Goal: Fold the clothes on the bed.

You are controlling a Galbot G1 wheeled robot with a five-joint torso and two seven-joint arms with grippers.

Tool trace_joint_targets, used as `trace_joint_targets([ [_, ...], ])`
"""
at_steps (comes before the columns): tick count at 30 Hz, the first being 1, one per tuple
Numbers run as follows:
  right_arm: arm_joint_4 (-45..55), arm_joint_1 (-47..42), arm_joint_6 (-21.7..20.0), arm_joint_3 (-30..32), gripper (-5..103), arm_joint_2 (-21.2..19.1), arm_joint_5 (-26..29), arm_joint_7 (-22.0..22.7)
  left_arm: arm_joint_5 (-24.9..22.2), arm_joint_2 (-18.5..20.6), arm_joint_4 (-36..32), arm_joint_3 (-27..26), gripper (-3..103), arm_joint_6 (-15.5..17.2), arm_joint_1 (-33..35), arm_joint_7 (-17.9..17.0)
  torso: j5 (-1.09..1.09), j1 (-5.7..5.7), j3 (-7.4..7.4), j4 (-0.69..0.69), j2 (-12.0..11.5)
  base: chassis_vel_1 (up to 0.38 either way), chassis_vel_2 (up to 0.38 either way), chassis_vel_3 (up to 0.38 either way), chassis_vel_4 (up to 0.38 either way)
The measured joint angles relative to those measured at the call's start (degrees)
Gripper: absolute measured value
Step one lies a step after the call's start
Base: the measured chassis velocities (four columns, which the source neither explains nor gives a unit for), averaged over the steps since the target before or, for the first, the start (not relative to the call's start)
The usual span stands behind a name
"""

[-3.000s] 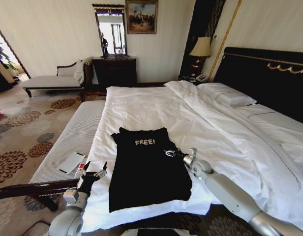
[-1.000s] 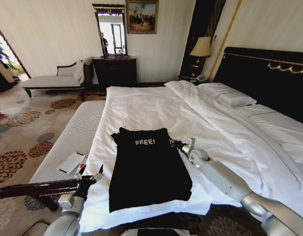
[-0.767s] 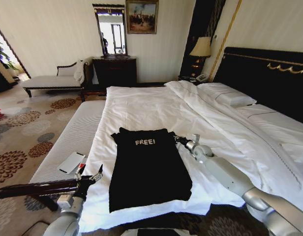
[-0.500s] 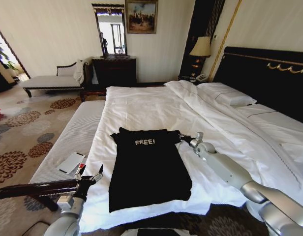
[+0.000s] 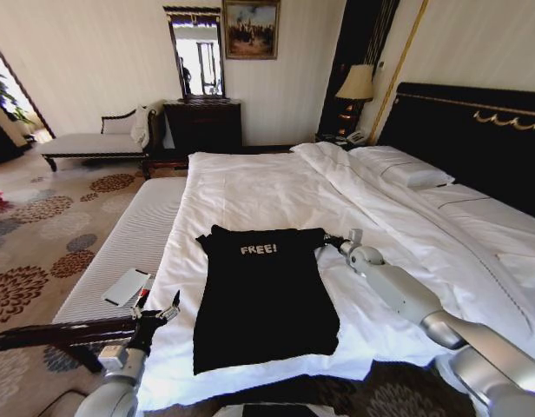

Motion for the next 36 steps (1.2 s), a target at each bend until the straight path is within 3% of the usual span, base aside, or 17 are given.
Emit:
trace_joint_targets([
  [5,0.2,-2.2,0.0,1.0,-1,0.5,-0.6,-0.4,0.0,0.0,0.0,0.2,100,0.1,-0.2,0.0,0.0,0.0,0.0,0.01,0.0,0.0,0.0,0.0,0.0],
  [8,0.7,-2.7,0.0,1.8,14,0.9,1.3,-0.6,0.0,0.1,0.0,-0.4,100,0.1,0.3,0.0,0.01,0.0,0.0,0.01,0.0,0.0,0.0,0.0,0.0],
  [13,1.1,-2.7,-0.5,3.2,26,1.2,5.1,-0.2,-0.1,0.1,0.0,-0.5,100,0.1,0.6,0.0,0.01,0.0,0.0,0.03,0.0,0.0,0.0,0.0,0.0],
  [17,1.8,-2.5,-2.3,4.8,47,1.1,11.8,0.0,0.0,0.0,0.0,-0.3,100,0.1,0.6,0.0,0.0,0.0,0.0,0.02,0.0,0.0,0.0,0.0,0.0],
  [23,1.4,-2.3,-2.7,4.6,63,1.7,12.7,-0.8,0.1,0.1,0.0,-0.4,100,0.1,0.4,0.0,0.0,0.0,0.0,0.01,0.0,0.0,0.0,0.0,0.0],
  [26,0.4,-2.0,-2.6,4.1,79,2.6,12.5,-1.1,0.0,0.2,-0.1,-0.9,100,0.1,0.5,0.0,0.01,0.0,0.0,0.02,0.0,0.0,0.0,0.0,0.0],
  [29,-0.1,-1.8,-2.2,3.7,74,2.9,12.2,-1.5,-0.2,0.2,-0.1,-1.2,100,0.1,0.7,0.0,0.01,0.0,0.0,0.02,0.0,0.0,0.0,0.0,0.0],
  [32,-0.3,-1.4,-1.9,3.4,57,3.0,11.9,-1.5,-0.3,0.2,-0.1,-1.5,100,0.1,0.9,0.1,0.0,0.0,0.0,0.02,0.0,0.0,0.0,0.0,0.0],
  [35,-0.3,-1.3,-1.8,3.3,52,2.9,11.9,-1.5,-0.3,0.2,-0.1,-1.4,100,0.0,0.9,0.1,0.01,0.0,0.01,0.02,0.0,0.0,0.0,0.0,0.0],
  [36,-0.2,-1.3,-1.8,3.3,41,2.7,11.9,-1.5,-0.3,0.2,-0.1,-1.3,100,0.0,0.9,0.2,0.01,0.0,0.0,0.02,0.0,0.0,0.0,0.0,0.0],
])
